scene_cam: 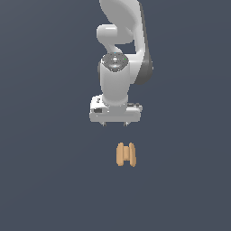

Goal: Pick up the object and move it to a goal position.

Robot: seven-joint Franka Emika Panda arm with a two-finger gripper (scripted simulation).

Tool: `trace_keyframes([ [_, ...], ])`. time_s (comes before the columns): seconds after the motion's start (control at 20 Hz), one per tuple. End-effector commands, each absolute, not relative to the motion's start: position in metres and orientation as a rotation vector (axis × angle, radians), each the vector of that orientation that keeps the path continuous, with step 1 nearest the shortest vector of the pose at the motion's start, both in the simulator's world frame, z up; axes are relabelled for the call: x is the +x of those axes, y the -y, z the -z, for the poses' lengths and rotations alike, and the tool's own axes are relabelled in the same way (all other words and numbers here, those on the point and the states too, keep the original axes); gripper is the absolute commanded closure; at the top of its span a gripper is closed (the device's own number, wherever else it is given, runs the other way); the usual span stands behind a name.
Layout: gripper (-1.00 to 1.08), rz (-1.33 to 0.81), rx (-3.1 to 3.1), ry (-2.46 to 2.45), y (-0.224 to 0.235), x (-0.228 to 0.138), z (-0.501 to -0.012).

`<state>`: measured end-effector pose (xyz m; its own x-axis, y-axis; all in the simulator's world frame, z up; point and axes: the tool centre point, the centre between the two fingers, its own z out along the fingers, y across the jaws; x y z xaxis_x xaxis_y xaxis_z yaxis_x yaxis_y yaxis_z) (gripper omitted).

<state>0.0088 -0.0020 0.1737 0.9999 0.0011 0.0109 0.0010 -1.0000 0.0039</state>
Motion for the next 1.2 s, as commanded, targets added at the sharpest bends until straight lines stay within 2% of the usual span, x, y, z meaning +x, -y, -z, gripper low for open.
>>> trace_keyframes([
  [0.0, -0.92, -0.017, 3.138, -0.002, 0.002, 0.009, -0.174],
  [0.6, -0.92, 0.036, 3.111, -0.064, 0.000, -0.001, -0.165],
  [1.15, -0.92, 0.026, 3.117, -0.040, -0.013, 0.024, -0.147],
])
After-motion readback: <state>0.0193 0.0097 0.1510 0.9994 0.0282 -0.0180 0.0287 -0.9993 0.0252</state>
